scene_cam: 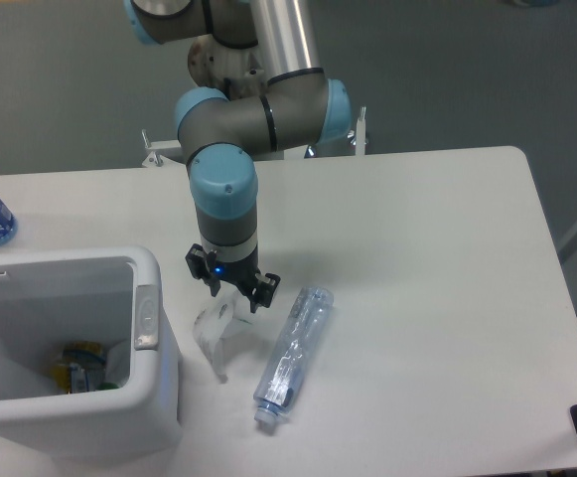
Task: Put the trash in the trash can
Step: 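Close the gripper on the plastic bag, then lift the bag and carry it over the white trash bin, releasing it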
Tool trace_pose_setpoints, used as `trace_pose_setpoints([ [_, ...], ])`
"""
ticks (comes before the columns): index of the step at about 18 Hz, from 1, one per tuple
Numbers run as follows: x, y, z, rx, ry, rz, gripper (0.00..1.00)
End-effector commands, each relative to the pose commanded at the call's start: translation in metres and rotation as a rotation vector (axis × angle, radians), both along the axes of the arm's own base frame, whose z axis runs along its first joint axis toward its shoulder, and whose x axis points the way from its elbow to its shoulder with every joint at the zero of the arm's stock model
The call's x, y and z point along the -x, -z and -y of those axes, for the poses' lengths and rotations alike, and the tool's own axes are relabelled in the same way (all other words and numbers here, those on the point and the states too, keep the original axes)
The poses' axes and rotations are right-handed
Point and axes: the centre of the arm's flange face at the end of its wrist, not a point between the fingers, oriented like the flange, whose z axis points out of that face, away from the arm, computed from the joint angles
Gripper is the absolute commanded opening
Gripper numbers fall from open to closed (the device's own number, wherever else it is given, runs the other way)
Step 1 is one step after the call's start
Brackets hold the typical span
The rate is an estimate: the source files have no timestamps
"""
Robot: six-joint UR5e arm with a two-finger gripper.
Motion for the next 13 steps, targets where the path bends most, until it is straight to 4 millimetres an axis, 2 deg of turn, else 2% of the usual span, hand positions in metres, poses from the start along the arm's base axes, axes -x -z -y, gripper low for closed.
trace_pose_setpoints([
  [8,0.003,-0.013,0.011,0.012,0.003,0.013,0.0],
  [11,0.011,-0.048,0.031,-0.021,0.052,0.033,0.0],
  [13,0.022,-0.081,0.046,-0.111,0.032,0.05,0.0],
])
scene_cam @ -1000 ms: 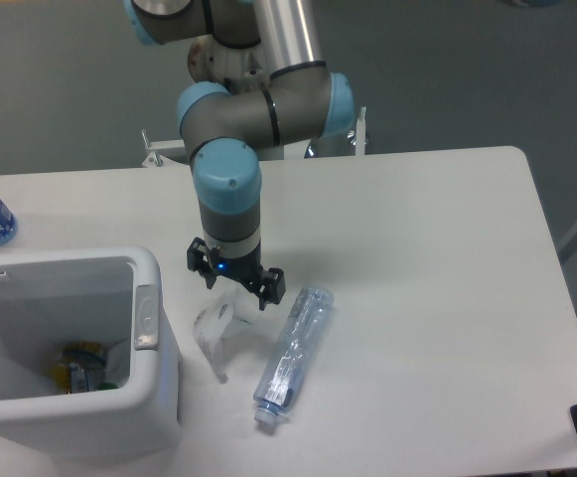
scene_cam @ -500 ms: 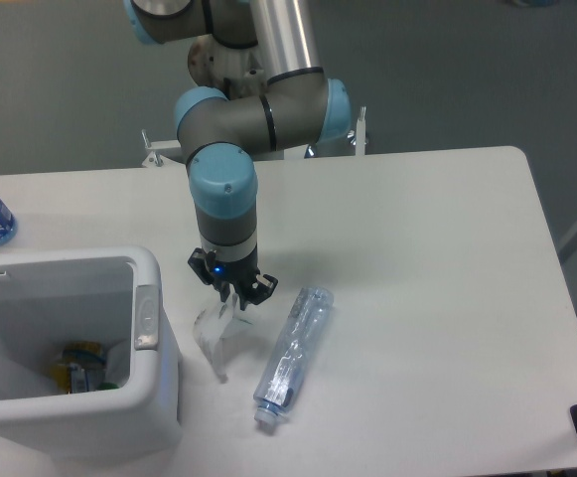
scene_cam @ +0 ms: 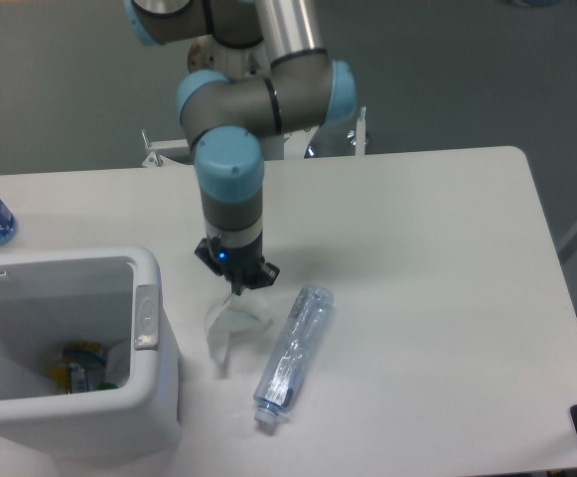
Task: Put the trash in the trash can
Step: 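Lift the bag and carry it over the white trash bin, releasing it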
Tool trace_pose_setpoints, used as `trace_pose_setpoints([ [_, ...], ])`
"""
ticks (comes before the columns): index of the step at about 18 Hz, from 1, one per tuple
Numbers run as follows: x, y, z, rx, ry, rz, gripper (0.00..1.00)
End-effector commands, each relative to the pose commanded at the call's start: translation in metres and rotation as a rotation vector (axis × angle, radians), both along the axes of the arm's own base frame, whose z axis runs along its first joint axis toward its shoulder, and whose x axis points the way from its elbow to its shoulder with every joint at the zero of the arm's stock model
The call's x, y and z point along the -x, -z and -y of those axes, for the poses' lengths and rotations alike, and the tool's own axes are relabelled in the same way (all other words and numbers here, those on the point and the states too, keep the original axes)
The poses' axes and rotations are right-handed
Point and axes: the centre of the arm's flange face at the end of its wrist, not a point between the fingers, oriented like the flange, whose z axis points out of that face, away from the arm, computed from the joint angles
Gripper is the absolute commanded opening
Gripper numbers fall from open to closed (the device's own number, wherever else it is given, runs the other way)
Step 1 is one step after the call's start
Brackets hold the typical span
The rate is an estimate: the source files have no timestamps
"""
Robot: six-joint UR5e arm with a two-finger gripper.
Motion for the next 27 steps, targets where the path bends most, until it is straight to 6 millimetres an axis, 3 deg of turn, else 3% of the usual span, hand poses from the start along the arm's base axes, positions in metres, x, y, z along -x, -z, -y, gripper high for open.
trace_pose_setpoints([
  [4,0.025,-0.078,0.035,-0.177,-0.099,-0.042,0.0],
  [9,0.077,-0.175,0.064,-0.478,-0.362,0.072,0.0],
  [13,0.094,-0.218,0.069,-0.588,-0.457,0.13,0.0],
  [16,0.091,-0.239,0.06,-0.631,-0.508,0.191,0.0],
  [19,0.089,-0.244,0.047,-0.656,-0.542,0.282,0.0],
  [24,0.04,-0.248,0.006,-0.649,-0.496,0.345,0.0],
  [27,0.011,-0.236,-0.022,-0.623,-0.453,0.383,0.0],
])
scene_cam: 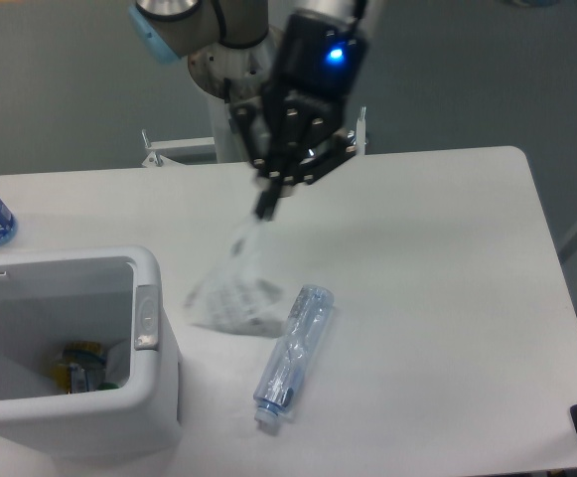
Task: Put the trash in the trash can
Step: 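Lift the bag and carry it over the white trash bin, releasing it, then move the open gripper over to the clear water bottle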
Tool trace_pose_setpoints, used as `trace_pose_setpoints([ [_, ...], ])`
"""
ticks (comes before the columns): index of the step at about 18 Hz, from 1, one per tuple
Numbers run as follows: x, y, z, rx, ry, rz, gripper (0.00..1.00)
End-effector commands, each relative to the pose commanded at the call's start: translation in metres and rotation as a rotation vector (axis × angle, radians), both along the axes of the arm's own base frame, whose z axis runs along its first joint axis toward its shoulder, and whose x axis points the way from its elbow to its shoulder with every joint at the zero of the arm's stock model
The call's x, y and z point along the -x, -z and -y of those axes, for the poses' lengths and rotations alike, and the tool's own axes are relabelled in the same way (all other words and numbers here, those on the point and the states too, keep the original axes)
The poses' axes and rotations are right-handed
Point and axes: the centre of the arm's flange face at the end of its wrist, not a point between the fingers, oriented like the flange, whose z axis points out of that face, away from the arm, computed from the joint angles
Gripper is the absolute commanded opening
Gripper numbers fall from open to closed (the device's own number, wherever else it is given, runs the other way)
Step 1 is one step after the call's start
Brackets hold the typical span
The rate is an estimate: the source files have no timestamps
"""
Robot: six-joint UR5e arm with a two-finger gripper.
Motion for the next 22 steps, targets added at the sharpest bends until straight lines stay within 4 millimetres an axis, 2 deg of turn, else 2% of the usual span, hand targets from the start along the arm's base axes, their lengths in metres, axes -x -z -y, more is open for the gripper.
trace_pose_setpoints([
  [4,-0.036,0.021,-0.034,0.023,0.07,0.028,0.0],
  [6,-0.048,0.028,-0.043,0.033,0.098,0.036,0.01],
  [7,-0.057,0.032,-0.046,0.039,0.113,0.042,0.08],
  [8,-0.063,0.036,-0.047,0.041,0.129,0.037,0.34],
  [9,-0.064,0.037,-0.047,0.04,0.136,0.032,0.73],
  [10,-0.064,0.037,-0.047,0.039,0.137,0.03,1.0],
  [17,-0.058,0.033,-0.049,0.031,0.132,0.019,1.0],
  [19,-0.042,0.028,-0.043,0.011,0.1,-0.002,1.0],
  [22,-0.013,0.04,-0.034,0.044,0.027,0.005,1.0],
])
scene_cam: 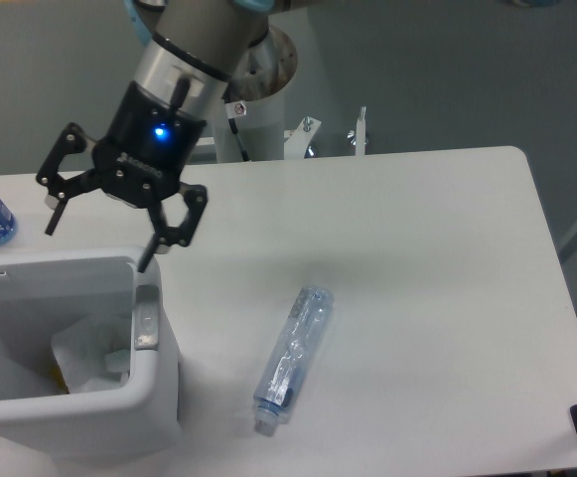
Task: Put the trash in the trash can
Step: 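Move the open gripper over to the clear water bottle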
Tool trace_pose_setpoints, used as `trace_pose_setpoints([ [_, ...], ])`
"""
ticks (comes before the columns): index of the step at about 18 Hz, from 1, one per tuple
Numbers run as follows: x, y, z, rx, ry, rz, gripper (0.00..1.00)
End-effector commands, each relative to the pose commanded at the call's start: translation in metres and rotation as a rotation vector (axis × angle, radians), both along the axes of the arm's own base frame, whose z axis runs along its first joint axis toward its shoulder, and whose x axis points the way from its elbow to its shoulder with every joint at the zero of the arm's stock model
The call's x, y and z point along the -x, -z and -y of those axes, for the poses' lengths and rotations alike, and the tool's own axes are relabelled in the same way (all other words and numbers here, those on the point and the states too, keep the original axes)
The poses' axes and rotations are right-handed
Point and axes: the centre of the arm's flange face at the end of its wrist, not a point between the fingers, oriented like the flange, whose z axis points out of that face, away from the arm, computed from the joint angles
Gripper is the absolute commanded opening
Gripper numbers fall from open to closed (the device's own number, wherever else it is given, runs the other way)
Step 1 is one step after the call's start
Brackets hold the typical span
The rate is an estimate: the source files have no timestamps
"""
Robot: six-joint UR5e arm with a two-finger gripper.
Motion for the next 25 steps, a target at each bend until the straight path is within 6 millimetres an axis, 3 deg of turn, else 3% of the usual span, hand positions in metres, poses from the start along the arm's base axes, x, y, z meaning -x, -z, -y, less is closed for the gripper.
trace_pose_setpoints([
  [2,0.025,0.003,0.012,0.029,-0.065,-0.026,1.0],
  [5,0.082,0.006,0.04,0.041,-0.164,-0.042,1.0],
  [8,0.124,0.021,0.042,0.096,-0.215,-0.1,1.0],
  [10,0.145,0.043,0.04,0.178,-0.231,-0.168,1.0],
  [13,0.178,0.092,0.02,0.253,-0.209,-0.195,1.0],
  [17,0.184,0.157,-0.012,0.375,-0.114,-0.254,1.0],
  [20,0.161,0.204,-0.019,0.475,0.036,-0.324,1.0],
  [25,0.138,0.254,-0.027,0.529,0.155,-0.318,1.0],
])
